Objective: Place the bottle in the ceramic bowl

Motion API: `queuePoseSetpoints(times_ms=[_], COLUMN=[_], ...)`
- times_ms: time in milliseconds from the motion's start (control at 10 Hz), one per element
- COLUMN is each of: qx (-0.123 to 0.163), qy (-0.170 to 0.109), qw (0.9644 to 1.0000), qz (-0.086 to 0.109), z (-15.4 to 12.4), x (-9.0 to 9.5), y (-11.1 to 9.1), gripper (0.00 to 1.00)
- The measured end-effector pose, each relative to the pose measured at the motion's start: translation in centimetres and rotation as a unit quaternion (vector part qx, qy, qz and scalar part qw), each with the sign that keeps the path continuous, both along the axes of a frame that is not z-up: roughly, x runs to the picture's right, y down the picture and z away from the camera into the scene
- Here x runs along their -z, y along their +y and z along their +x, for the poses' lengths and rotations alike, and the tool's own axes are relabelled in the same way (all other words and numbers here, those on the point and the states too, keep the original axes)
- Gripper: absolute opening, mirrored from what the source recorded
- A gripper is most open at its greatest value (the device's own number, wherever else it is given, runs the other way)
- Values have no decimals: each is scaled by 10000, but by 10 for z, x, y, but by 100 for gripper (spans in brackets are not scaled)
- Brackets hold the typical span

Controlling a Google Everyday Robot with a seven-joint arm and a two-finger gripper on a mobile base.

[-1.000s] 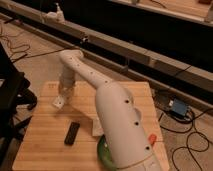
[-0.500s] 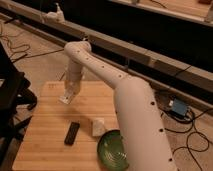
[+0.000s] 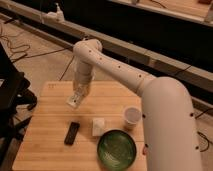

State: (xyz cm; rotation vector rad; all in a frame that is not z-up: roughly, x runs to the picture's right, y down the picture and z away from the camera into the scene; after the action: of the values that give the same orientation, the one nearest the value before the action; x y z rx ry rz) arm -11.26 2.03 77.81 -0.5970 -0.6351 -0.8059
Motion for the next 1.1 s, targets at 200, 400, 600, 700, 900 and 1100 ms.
queuePoseSetpoints(times_ms=[200, 400, 600, 700, 900, 1100], qx=[-121, -186, -294, -455, -471, -482], qy=[82, 105, 125, 125, 116, 122], qw=[9999, 9998, 9995, 9988, 9988, 9987], qz=[-37, -58, -90, -86, -89, -85], z=[24, 40, 55, 60, 59, 60], x=[16, 26, 35, 38, 38, 38], y=[17, 32, 49, 53, 54, 53], gripper=[0, 0, 0, 0, 0, 0])
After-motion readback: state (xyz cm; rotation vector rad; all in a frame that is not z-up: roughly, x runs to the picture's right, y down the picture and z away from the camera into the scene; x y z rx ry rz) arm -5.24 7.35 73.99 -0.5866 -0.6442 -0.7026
